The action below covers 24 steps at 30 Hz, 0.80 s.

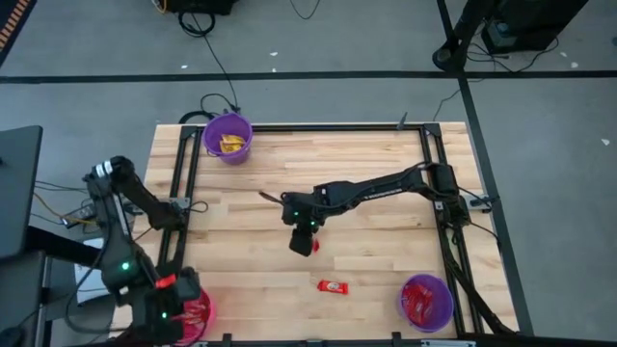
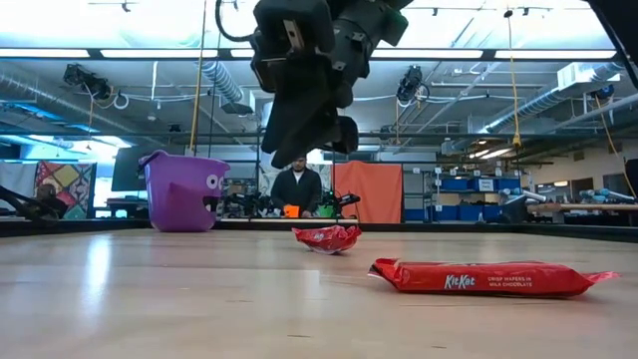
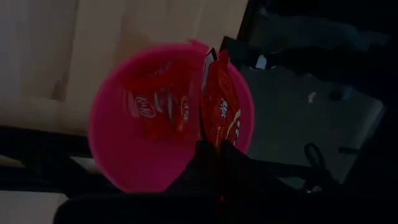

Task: Sort candy by brand, put in halloween buckets
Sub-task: Put the red chocolate into the pink bucket

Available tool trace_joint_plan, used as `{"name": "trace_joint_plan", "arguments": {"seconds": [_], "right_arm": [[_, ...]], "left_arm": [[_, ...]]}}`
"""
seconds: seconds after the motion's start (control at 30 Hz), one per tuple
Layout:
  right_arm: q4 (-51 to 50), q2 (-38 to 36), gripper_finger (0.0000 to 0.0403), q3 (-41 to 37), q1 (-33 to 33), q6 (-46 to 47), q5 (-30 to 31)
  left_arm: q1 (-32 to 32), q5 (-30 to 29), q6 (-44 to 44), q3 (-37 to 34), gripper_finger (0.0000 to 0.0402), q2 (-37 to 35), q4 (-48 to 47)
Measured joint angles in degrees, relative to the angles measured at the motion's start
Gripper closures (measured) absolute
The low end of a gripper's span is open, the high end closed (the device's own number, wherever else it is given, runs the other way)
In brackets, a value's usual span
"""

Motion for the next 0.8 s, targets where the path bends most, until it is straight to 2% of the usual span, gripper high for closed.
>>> {"name": "trace_joint_plan", "arguments": {"seconds": [0.13, 0.3, 0.43, 0.6, 0.8], "right_arm": [[0.10, 0.00, 0.0277, 0.00, 1.71, 3.43, 2.43], [-0.90, 0.00, 0.0272, 0.00, 4.96, 8.87, 11.40], [-7.11, 0.00, 0.0251, 0.00, 7.17, 9.56, 17.68], [-16.38, 0.00, 0.0213, -0.02, 7.89, 14.01, 19.48], [-13.34, 0.04, 0.0170, -0.96, 7.89, 12.58, 18.69]], "left_arm": [[-1.98, -0.61, 1.03, -0.02, 0.0392, 2.81, 1.03], [-3.14, 1.35, 4.61, -0.02, 0.0391, 5.85, 0.80], [-4.19, -0.43, 4.89, -0.02, 0.0376, 6.96, -1.74], [-4.69, -2.04, 4.44, -0.02, 0.0318, 6.98, -4.20], [-4.64, -3.04, 4.11, -0.02, 0.0236, 6.97, -5.72]]}}
